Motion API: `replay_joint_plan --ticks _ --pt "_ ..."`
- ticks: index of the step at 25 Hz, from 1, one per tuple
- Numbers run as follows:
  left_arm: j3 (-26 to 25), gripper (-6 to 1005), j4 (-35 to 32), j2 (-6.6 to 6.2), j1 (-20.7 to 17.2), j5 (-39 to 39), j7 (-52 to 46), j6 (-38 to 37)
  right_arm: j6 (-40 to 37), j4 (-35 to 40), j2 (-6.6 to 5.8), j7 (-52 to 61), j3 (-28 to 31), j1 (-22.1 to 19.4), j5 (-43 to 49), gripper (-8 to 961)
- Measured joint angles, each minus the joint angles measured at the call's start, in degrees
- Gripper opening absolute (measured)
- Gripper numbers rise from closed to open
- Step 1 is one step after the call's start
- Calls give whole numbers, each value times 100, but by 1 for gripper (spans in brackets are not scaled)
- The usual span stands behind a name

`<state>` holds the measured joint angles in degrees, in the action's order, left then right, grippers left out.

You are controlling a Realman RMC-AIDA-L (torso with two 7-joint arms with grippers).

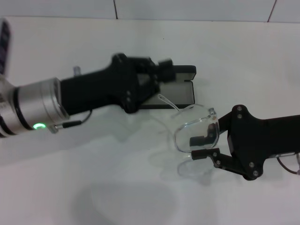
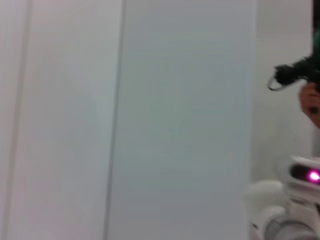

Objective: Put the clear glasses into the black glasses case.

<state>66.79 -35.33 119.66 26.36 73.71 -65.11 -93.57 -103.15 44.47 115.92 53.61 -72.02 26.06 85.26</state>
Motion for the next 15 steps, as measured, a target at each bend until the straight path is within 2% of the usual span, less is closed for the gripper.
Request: replay_joint_plan --ticks 4,12,15 --pt "-44 122 -41 5 9 -92 -8 -90 4 -15 5 32 -18 53 35 114" --pt "756 122 -78 13 250 -233 29 -335 140 -10 17 39 -167 118 8 114" --pt "858 121 -77 10 276 -203 35 -316 145 -10 18 40 -228 139 7 114"
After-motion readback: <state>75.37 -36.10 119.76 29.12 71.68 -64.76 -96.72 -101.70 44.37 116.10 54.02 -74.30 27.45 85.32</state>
